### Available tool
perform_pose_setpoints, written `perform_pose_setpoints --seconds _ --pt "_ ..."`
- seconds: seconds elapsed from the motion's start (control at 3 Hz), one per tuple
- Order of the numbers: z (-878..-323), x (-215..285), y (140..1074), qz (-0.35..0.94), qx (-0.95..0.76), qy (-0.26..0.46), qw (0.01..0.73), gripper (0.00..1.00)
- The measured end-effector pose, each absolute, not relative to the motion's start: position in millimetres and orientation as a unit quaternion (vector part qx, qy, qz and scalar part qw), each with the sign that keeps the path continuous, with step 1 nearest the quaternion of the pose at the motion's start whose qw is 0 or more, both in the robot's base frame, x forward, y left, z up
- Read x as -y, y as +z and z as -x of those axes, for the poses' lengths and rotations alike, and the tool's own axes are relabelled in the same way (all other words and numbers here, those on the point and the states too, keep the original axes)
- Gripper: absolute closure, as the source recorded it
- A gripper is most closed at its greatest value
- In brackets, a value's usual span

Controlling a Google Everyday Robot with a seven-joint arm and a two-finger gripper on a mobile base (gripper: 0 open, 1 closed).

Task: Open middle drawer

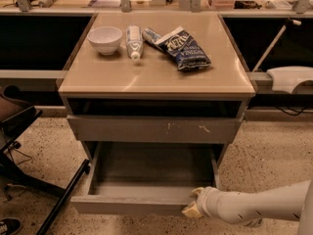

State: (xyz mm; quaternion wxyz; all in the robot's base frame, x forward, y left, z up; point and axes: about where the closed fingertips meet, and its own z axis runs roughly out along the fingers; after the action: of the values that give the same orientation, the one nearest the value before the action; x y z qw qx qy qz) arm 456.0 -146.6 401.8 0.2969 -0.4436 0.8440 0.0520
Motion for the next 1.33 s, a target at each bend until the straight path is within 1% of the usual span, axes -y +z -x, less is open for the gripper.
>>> perform_pose_setpoints --seconds 0.67,1.0,1.33 --pt "-454 146 407 0.437 -0.846 0.05 0.302 1.0" --pt "-433 148 404 0.426 -0.85 0.045 0.306 1.0" --pt "-434 147 408 0.426 -0.85 0.045 0.306 1.0"
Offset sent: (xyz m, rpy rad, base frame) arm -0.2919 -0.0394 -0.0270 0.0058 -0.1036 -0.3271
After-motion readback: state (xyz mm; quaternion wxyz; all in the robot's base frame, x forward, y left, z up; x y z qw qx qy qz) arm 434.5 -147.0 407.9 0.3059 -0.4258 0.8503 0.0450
